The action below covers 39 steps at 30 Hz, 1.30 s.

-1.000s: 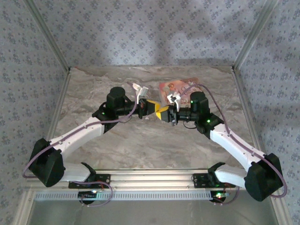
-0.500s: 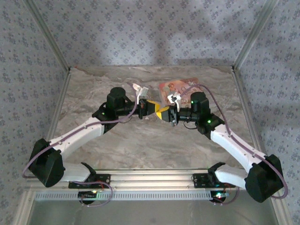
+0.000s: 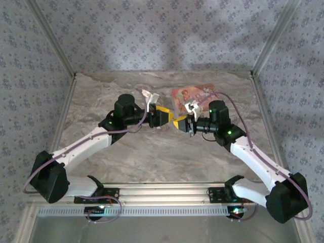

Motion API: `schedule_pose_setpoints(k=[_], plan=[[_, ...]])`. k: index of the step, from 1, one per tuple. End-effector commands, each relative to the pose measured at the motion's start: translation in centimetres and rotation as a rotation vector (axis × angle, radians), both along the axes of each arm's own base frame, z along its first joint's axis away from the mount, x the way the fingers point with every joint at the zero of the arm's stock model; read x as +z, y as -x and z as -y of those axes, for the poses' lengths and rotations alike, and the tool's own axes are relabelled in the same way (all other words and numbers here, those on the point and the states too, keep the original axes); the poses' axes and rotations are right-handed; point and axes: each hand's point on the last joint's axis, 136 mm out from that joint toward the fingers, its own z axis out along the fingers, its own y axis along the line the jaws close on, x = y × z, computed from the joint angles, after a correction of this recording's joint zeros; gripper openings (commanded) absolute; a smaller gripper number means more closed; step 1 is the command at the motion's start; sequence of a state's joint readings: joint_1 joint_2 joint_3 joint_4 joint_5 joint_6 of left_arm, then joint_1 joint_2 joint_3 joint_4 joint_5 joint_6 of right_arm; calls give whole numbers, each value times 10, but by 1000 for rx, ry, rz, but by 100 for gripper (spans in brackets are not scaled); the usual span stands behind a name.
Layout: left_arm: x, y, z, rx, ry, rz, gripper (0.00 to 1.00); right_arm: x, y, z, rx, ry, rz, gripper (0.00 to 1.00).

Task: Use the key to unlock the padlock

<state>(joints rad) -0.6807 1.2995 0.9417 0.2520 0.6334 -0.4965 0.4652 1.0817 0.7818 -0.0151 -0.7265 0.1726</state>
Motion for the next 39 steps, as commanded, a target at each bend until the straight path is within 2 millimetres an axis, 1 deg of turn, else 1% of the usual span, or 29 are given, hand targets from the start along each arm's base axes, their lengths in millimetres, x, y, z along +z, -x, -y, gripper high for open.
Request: schedule_pose_setpoints(k=[1, 3, 5, 8, 10, 11, 13, 14, 16, 18, 19, 22, 25, 28, 31, 34, 36, 39], plan=[[28, -3, -8, 45, 30, 68, 57, -8, 0, 12, -41, 42, -4, 0], [19, -14, -13, 108, -5, 47, 65, -13, -3, 20, -81, 70, -15, 0], [4, -30, -20, 185, -60, 9, 70, -19, -9, 32, -145, 108, -29, 0], [-22, -56, -27, 276, -133, -61, 73, -29, -22, 56, -282, 179, -58, 0], [-40, -69, -25, 301, -197, -78, 73, -36, -31, 78, -405, 234, -78, 0], [-45, -74, -22, 298, -220, -78, 73, -40, -34, 88, -460, 260, -94, 0], [-57, -82, -9, 269, -273, -80, 73, -47, -38, 113, -586, 298, -132, 0], [-59, -83, -1, 247, -288, -79, 73, -50, -40, 125, -646, 316, -149, 0], [-66, -83, 22, 183, -318, -76, 73, -61, -40, 154, -776, 373, -204, 0], [-71, -80, 44, 130, -356, -59, 73, -70, -37, 178, -882, 412, -264, 0], [-75, -78, 55, 102, -383, -49, 73, -75, -35, 189, -926, 418, -298, 0], [-89, -74, 84, 40, -464, -35, 72, -85, -30, 211, -1006, 392, -368, 0], [-107, -72, 105, -5, -559, -24, 72, -93, -25, 226, -1058, 364, -417, 0], [-127, -74, 118, -27, -670, 0, 71, -99, -20, 238, -1091, 361, -449, 0], [-144, -81, 127, -28, -755, 13, 71, -101, -19, 243, -1105, 348, -462, 0], [-153, -92, 133, -9, -795, 23, 70, -104, -18, 244, -1106, 339, -471, 0], [-161, -96, 130, 3, -839, 17, 70, -105, -18, 244, -1106, 333, -475, 0], [-168, -102, 129, 20, -875, 25, 70, -107, -18, 243, -1103, 328, -482, 0]])
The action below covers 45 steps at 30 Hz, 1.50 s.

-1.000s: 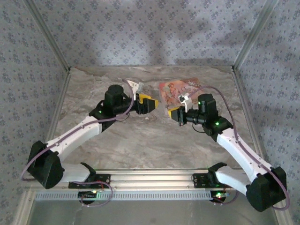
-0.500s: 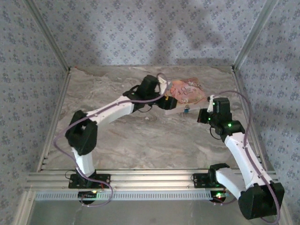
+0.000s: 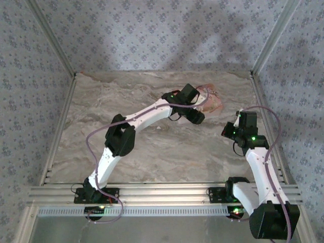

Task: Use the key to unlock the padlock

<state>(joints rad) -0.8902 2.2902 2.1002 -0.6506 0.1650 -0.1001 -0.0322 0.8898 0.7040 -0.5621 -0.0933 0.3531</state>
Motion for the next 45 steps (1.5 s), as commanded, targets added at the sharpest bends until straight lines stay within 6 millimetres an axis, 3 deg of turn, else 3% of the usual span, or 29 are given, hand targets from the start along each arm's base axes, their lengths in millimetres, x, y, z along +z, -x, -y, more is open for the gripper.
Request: schedule_pose_setpoints(k=[1, 8, 14, 19, 28, 34, 45], plan=[[-3, -5, -13, 9, -89, 24, 70, -5, 5, -1, -11, -30, -20, 0], [-23, 2, -16, -5, -125, -10, 70, -5, 5, -1, -12, -32, -19, 0], [-39, 10, -31, -2, -182, -24, 69, -4, 4, -2, -4, -36, -19, 0], [-49, 20, -52, 8, -225, -25, 69, -5, 1, -7, 19, -54, -24, 0], [-46, 32, -98, 89, -218, -20, 69, -2, -11, -20, 98, -91, 11, 0], [-44, 19, -128, 166, -188, -41, 69, 4, -20, -47, 215, -174, 60, 0], [-34, -9, -158, 242, -185, -15, 70, 12, -28, -90, 393, -231, 99, 0]])
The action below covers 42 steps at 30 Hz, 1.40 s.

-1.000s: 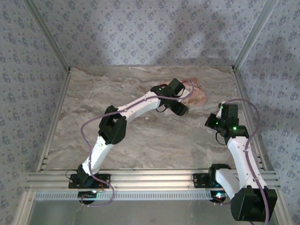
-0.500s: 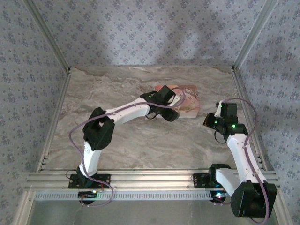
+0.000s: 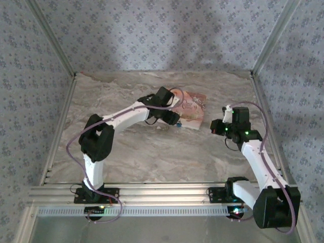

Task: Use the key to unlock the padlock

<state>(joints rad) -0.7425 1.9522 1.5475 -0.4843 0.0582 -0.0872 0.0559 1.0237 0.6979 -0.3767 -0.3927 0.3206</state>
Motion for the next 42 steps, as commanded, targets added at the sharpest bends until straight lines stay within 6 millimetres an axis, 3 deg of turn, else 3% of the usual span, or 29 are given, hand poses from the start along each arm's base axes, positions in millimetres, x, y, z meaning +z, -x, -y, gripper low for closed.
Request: schedule_pose_setpoints(k=[1, 8, 17, 22, 29, 42], plan=[[-15, 3, -31, 52, -74, -49, 70, 12, -7, -19, 92, -60, 56, 0], [20, 0, -40, 84, 17, 52, 73, 18, -25, -45, 220, -136, 82, 0], [45, 25, -39, 73, 218, 103, 78, 11, -59, -81, 317, -151, 74, 0], [29, 43, -21, 37, 365, 25, 79, 4, -82, -95, 339, -155, 59, 0], [-4, 47, -8, 49, 376, -29, 79, -15, -100, -103, 328, -115, 8, 0], [-40, 35, 5, 88, 362, -72, 76, -55, -96, -95, 287, -38, -104, 0]])
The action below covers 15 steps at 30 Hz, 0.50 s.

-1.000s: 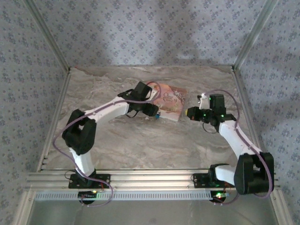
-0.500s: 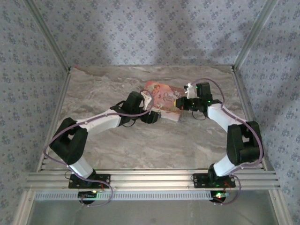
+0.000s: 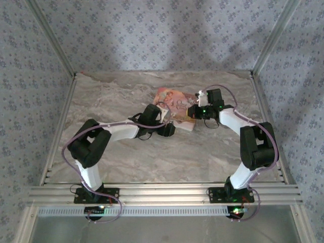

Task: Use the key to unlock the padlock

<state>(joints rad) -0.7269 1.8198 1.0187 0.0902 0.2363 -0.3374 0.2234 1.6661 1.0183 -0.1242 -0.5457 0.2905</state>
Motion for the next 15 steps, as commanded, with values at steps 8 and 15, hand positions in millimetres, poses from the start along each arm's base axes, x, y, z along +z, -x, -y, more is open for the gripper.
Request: schedule_pose_setpoints(k=[8, 15], plan=[[8, -10, 27, -11, 90, -20, 71, -19, 4, 3, 0, 67, -48, 0], [1, -17, 28, 30, 102, -14, 69, -19, 5, 2, 7, 68, -44, 0]])
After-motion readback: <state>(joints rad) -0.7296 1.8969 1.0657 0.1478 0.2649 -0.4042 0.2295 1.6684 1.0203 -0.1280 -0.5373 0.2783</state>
